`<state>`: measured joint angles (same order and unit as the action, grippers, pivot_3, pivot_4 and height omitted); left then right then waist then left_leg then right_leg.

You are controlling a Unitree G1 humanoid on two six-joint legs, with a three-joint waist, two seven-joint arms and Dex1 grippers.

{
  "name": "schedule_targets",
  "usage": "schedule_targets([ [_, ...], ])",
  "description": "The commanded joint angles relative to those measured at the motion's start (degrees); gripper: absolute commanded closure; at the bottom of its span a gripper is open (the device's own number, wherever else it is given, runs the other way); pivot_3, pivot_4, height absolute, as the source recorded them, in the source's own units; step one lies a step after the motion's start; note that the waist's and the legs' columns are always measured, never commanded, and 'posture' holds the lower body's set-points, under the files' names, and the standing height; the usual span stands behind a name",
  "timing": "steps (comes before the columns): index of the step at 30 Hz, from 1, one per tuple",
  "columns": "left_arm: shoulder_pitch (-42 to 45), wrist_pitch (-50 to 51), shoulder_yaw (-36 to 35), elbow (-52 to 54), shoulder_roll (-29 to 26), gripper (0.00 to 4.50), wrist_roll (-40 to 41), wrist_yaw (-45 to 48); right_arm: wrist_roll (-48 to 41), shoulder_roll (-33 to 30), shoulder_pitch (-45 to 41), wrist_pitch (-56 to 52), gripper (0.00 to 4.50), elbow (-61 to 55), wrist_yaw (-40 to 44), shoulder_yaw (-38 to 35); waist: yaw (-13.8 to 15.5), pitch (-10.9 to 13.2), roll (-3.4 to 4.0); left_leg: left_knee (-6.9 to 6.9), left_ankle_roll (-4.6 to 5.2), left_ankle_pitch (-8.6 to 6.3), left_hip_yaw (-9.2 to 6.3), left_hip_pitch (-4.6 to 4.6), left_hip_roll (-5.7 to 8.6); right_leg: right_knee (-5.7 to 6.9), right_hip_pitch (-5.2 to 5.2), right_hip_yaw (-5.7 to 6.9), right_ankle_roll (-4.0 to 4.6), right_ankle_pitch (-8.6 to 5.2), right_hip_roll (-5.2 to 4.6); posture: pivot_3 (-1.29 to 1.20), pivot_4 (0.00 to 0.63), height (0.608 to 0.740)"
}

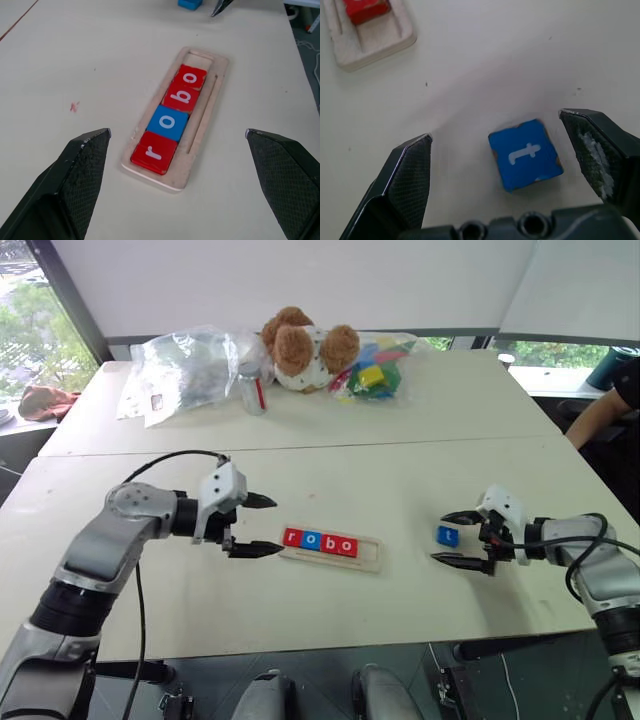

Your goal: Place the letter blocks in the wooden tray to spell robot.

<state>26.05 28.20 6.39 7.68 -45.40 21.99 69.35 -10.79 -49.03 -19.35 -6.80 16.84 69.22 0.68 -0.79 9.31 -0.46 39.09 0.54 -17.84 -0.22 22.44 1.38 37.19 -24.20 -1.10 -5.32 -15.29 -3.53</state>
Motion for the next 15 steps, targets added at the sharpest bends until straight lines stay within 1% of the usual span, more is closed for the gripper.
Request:
schedule_targets([
  [1, -0.5, 0.4, -2.6, 2.5, -1.2, 0.00, 1.0, -0.8, 1.0, -0.5, -1.2, 4.9, 0.07, 3.1, 0.7, -0.5, 0.0, 0.0, 0.00, 0.00, -0.01, 0.00, 0.00, 0.00, 0.00, 0.00, 0.00, 0.00, 0.00, 0.00, -0.01, 0.00, 0.150, 0.740],
  [9, -1.2, 0.8, -2.1, 3.7, -1.2, 0.00, 0.6, -1.8, 2.0, -1.1, -2.3, 8.6, 0.07, 7.8, 2.3, 0.0, 0.2, 0.0, 0.00, 0.05, -0.07, 0.02, -0.02, 0.00, 0.02, -0.01, 0.05, 0.01, 0.01, 0.00, -0.08, 0.00, 0.150, 0.740],
  [15, -0.7, 0.4, -1.5, 2.9, -1.1, 0.00, 0.0, -1.6, 2.0, -1.7, -3.2, 8.7, 0.07, 9.4, 3.8, 0.1, 0.2, 0.0, 0.00, 0.05, -0.07, 0.02, -0.03, 0.00, 0.02, -0.01, 0.05, 0.00, 0.01, 0.00, -0.10, 0.00, 0.150, 0.740],
])
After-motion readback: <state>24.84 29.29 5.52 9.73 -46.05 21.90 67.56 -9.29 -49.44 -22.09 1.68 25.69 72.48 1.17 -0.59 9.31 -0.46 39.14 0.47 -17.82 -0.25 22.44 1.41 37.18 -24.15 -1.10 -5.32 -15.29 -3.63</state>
